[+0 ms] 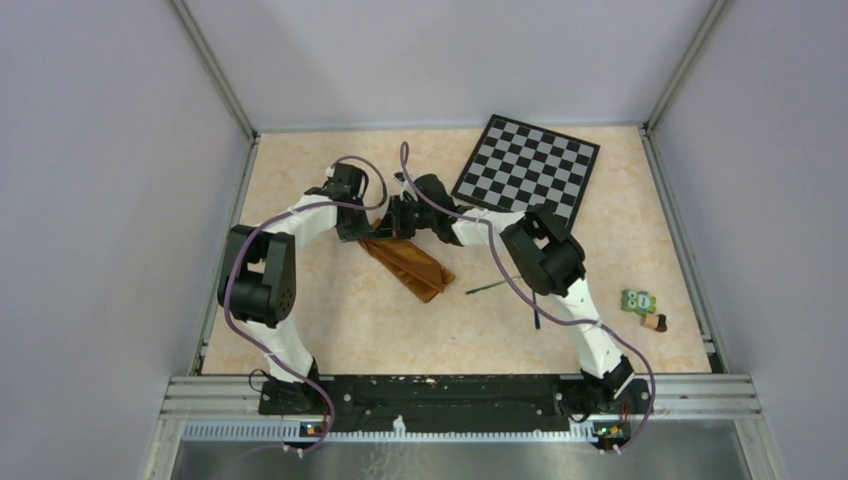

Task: Fold the napkin into a case and place the utensils inside
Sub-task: Grasp the top corner of the smaller rectangle folded napkin from the folded napkin.

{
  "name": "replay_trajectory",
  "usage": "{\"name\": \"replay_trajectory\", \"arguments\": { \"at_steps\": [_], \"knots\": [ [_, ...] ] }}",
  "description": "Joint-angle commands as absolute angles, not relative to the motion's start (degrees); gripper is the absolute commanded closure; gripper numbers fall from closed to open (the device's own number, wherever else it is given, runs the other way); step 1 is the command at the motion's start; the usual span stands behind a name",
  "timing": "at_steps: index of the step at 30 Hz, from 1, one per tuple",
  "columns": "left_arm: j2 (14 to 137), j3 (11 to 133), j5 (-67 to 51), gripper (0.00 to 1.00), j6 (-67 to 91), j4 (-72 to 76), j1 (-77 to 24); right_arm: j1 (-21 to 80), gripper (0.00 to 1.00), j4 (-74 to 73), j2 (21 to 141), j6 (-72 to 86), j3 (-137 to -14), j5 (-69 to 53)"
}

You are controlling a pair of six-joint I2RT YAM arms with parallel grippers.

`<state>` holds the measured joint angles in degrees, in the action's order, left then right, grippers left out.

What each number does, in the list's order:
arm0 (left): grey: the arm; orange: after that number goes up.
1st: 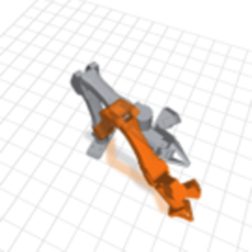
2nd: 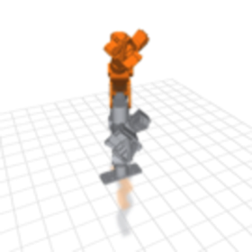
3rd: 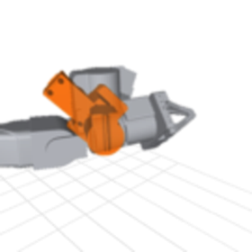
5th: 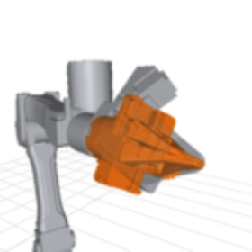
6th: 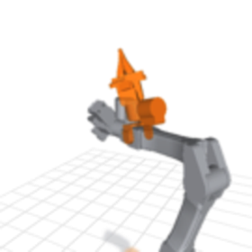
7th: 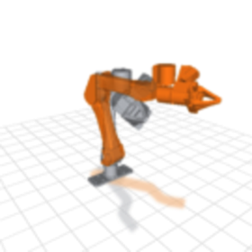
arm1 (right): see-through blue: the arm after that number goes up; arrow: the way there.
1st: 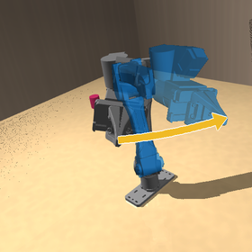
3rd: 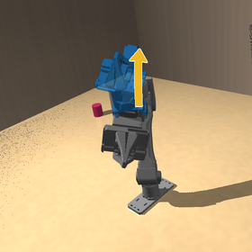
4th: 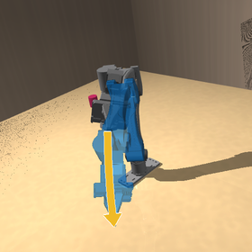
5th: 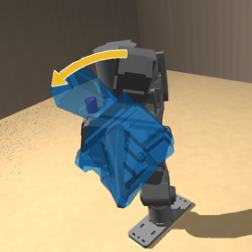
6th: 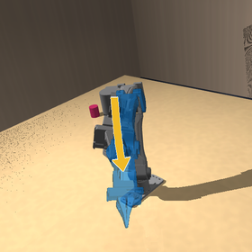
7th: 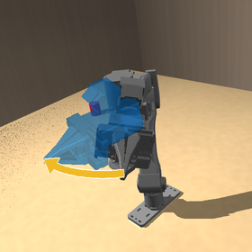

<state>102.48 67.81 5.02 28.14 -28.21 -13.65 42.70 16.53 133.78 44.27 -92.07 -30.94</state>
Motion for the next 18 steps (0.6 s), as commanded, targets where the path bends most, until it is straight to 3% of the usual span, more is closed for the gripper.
{"name": "replay_trajectory", "arguments": {
  "at_steps": [1,6,8,14,18],
  "knots": [
    [98.93,68.3,4.06,0.98,28.42,-26.88,-13.97,44.14,1.0,19.85,136.41,47.64,-94.56,-31.13],
    [98.07,68.2,3.45,0.99,28.6,-26.62,-13.95,44.73,1.0,19.24,138.25,47.18,-94.92,-29.71],
    [97.41,67.71,2.6,0.99,28.73,-26.18,-13.97,44.73,0.95,19.21,139.01,47.12,-95.53,-30.55],
    [97.73,67.58,3.55,0.98,28.74,-27.54,-13.97,42.7,0.59,25.34,134.48,51.02,-91.07,-35.28],
    [97.61,66.66,3.32,0.99,28.73,-27.14,-13.97,41.52,0.56,26.74,133.29,52.54,-90.27,-38.17]
  ]
}}
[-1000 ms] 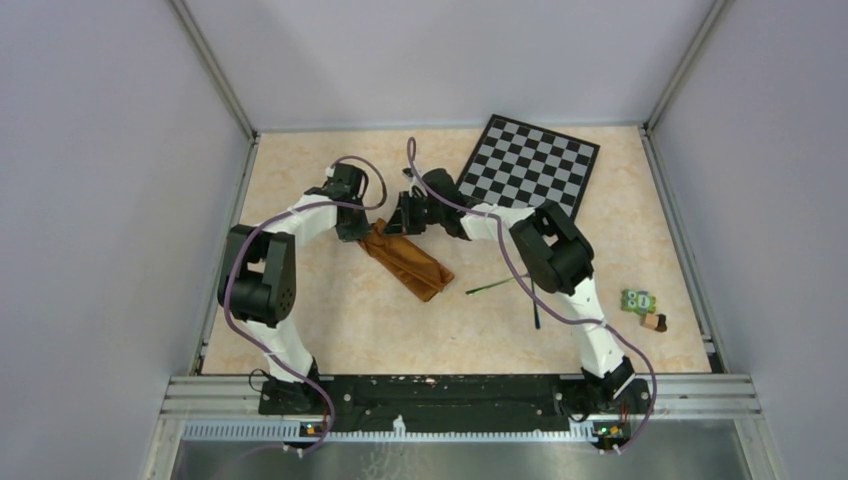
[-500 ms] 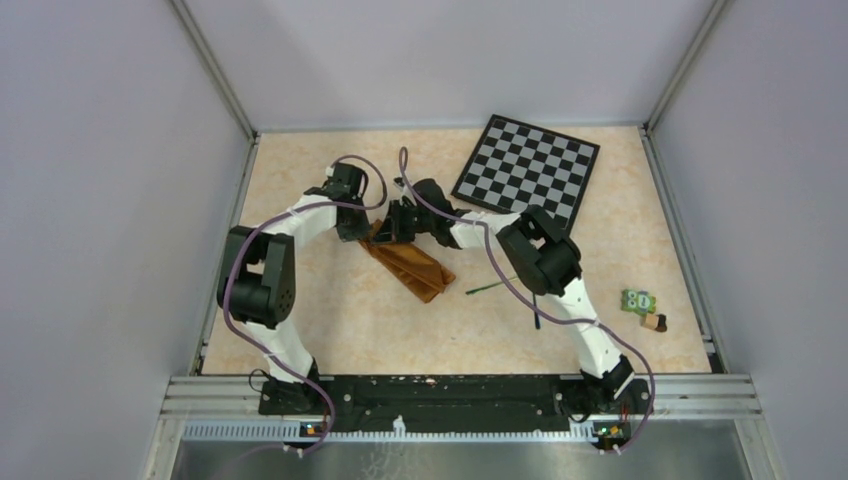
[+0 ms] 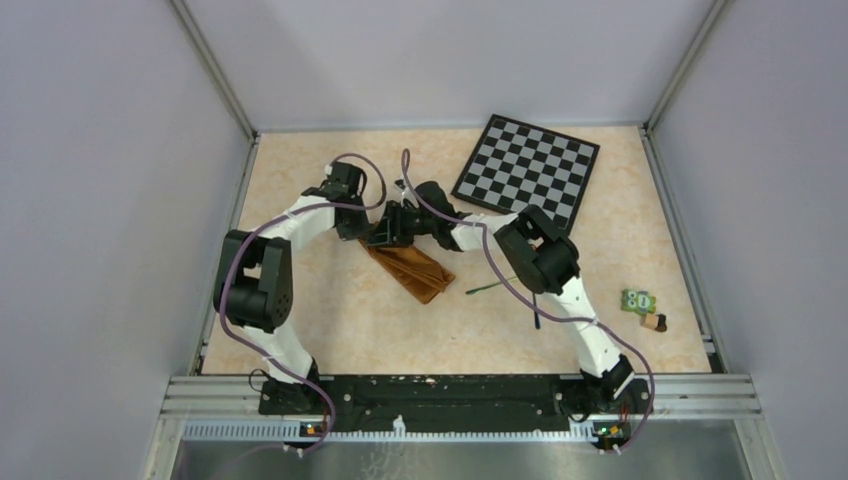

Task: Fold the napkin into a case and place the utensils inside
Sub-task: Grasp the top corner of the smaller rectangle folded napkin from the folded napkin.

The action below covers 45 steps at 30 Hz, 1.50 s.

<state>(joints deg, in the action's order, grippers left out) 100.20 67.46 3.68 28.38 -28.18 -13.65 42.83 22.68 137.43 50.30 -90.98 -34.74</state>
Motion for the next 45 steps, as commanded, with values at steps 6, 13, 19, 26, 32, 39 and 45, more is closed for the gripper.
{"name": "replay_trajectory", "arguments": {
  "at_steps": [6,13,19,26,32,39,45],
  "knots": [
    [97.03,66.26,2.54,0.99,28.65,-26.76,-13.97,40.96,0.57,31.66,134.83,55.63,-88.98,-39.29],
    [96.42,66.6,0.77,1.0,28.65,-26.79,-13.95,41.33,0.87,31.69,139.69,57.58,-91.92,-38.76],
    [96.79,66.53,-2.08,0.99,29.76,-26.52,-13.97,44.9,1.0,31.03,143.94,59.37,-94.99,-36.43],
    [100.53,66.1,-4.26,0.94,30.32,-27.56,-13.97,44.44,0.97,30.29,142.21,58.27,-93.95,-34.1],
    [95.88,63.44,-5.98,0.69,29.92,-26.15,-13.33,42.29,0.86,24.29,134.68,51.67,-89.58,-37.31],
    [88.3,62.24,-8.55,0.48,29.55,-27.18,-12.1,40.84,0.84,23.64,129.21,49.94,-84.87,-37.47],
    [87.31,58.79,-9.42,0.58,28.65,-26.51,-8.62,39.91,0.98,21.9,127.34,47.47,-82.57,-36.16]
  ]
}}
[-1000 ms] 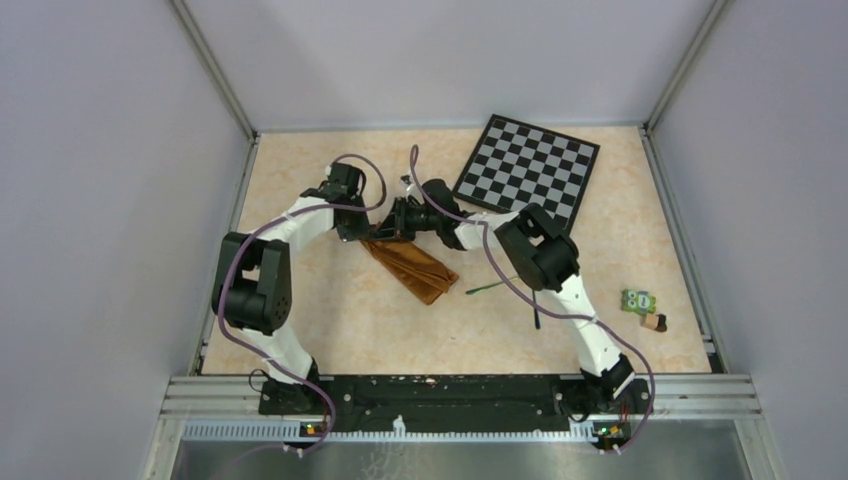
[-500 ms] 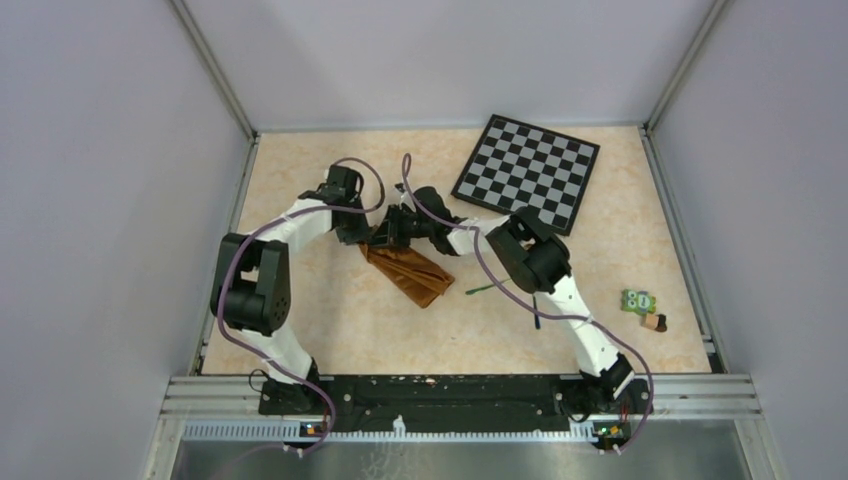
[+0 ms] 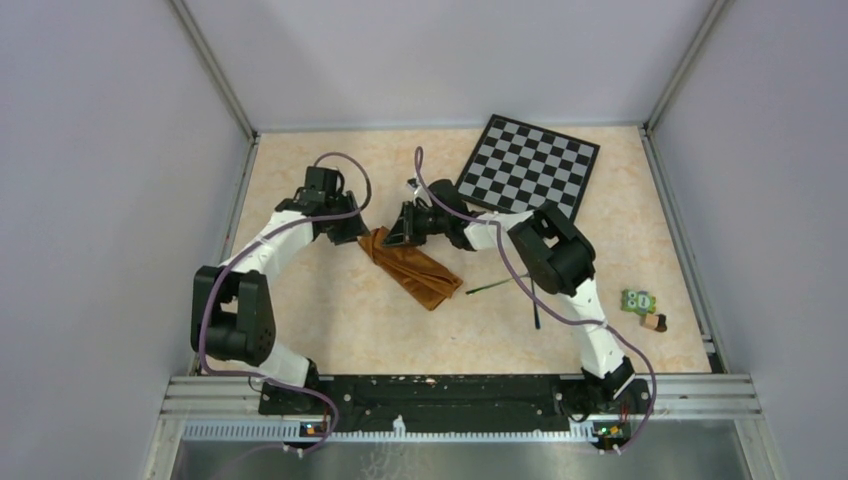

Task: Fold the napkin into a case and place the utensils inside
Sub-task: Grasp the top corner of the smaller rectangle folded napkin from the folded napkin.

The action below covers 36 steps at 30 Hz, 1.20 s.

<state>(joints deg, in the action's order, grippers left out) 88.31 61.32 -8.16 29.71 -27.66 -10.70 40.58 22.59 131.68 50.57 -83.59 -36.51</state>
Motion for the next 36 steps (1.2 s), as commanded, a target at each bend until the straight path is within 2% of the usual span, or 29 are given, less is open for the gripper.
{"name": "replay_trajectory", "arguments": {
  "at_steps": [1,4,8,15,21,28,32,36],
  "knots": [
    [87.69,58.57,-9.59,0.62,28.65,-26.27,-8.39,39.89,1.0,21.57,127.43,47.08,-82.53,-35.97],
    [89.87,59.09,-10.52,0.72,28.92,-25.59,-8.36,40.21,1.0,22.43,128.4,47.42,-82.49,-36.43],
    [92.9,59.76,-11.93,0.79,29.69,-23.95,-8.5,41.75,1.0,23.66,131.01,48.63,-84.09,-36.85],
    [97.47,58.62,-13.57,0.83,31.96,-20.01,-11.03,45.39,1.0,23.67,138.44,50.99,-91.48,-33.98],
    [97.0,57.33,-11.1,0.85,31.43,-20.79,-11.6,45.24,1.0,20.56,136.95,48.85,-92.47,-32.73],
    [91.74,56.63,-12.89,0.78,30.4,-22.31,-10.61,43.24,1.0,17.49,125.18,43.48,-85.8,-37.81],
    [88.66,55.31,-15.26,0.64,30.14,-22.67,-8.13,42.36,0.86,12.34,119.63,36.58,-82.33,-38.07],
    [87.74,53.22,-18.59,0.61,30.05,-22.07,-4.72,40.44,0.8,8.9,117.22,32.34,-79.23,-36.43]
  ]
}}
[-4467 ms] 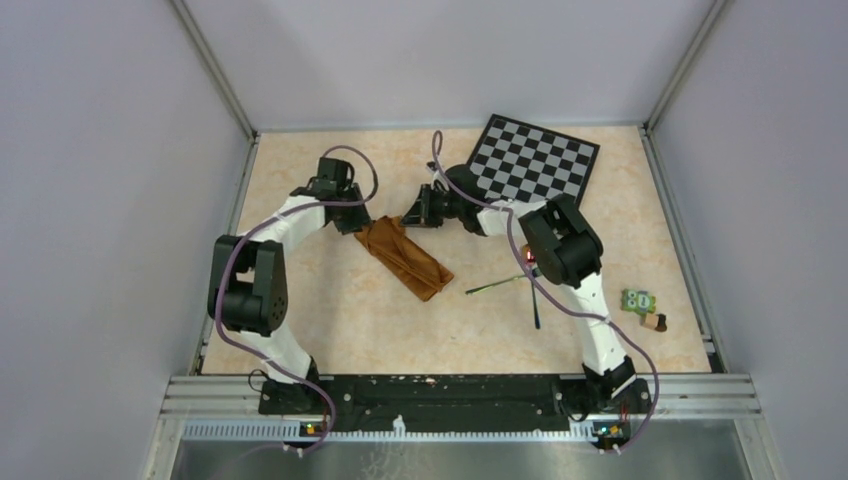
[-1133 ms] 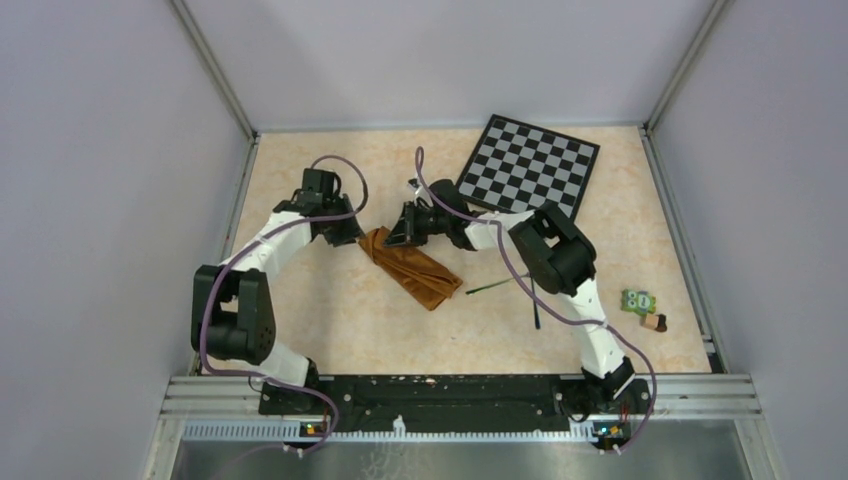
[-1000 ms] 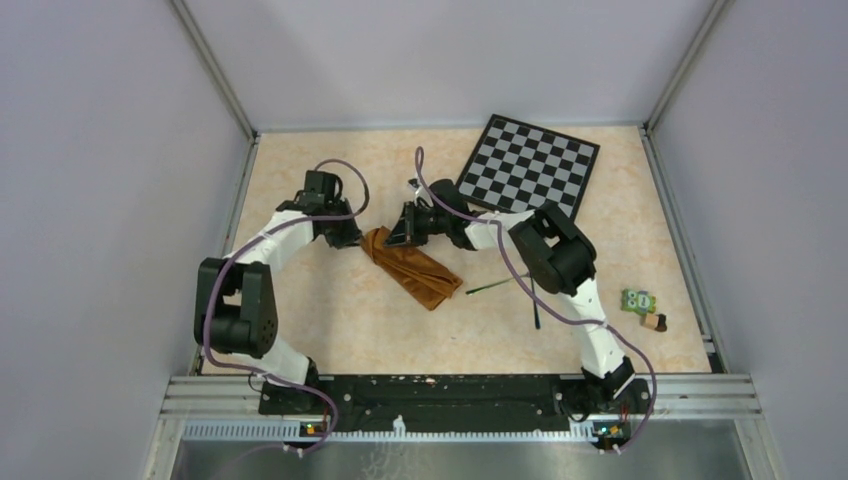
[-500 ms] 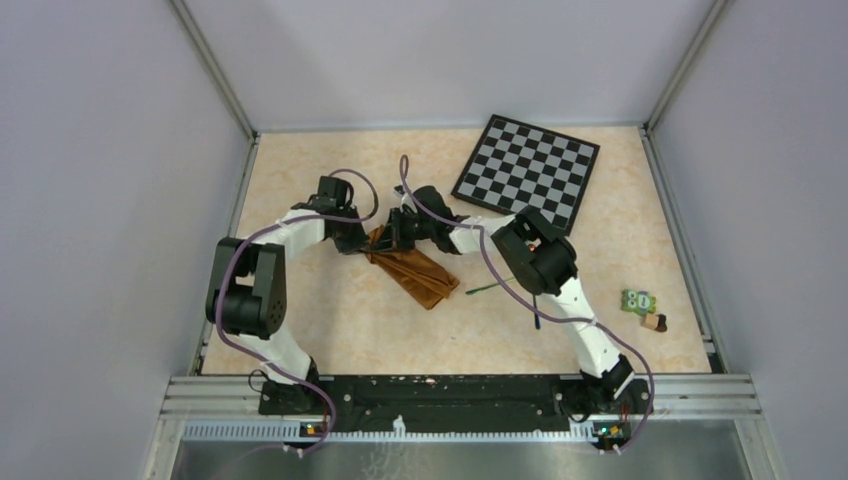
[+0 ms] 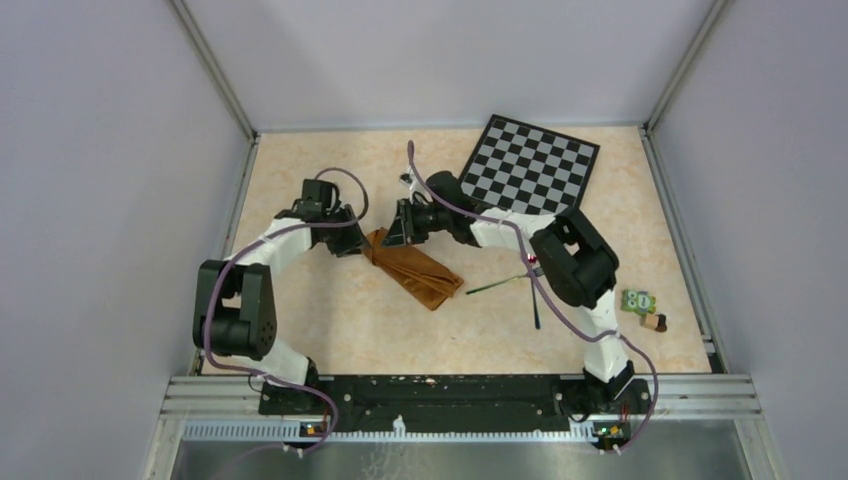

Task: Fold the napkin into a case and place the utensils inside
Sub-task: Grasp the top corner of the smaller rectangle folded napkin from the folded napkin.

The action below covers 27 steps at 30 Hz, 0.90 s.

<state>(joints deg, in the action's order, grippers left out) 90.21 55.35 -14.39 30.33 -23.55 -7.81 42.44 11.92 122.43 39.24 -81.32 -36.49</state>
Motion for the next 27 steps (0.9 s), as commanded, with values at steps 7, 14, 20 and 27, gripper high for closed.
{"name": "replay_trajectory", "arguments": {
  "at_steps": [7,14,20,27],
  "knots": [
    [89.44,47.25,-23.36,0.69,32.96,-16.65,-1.66,39.6,0.97,11.13,118.85,31.62,-75.68,-34.63],
    [94.53,48.13,-23.34,0.73,35.81,-12.42,-4.92,42.88,1.0,11.88,125.29,32.3,-79.64,-31.8],
    [96.02,51.87,-20.88,0.77,38.49,-11.93,-9.33,46.03,1.0,9.83,133.25,33.76,-87.28,-26.71],
    [91.45,51.52,-19.22,0.75,35.94,-16.66,-6.97,44.54,1.0,9.89,126.96,33.87,-83.32,-26.6]
  ]
}}
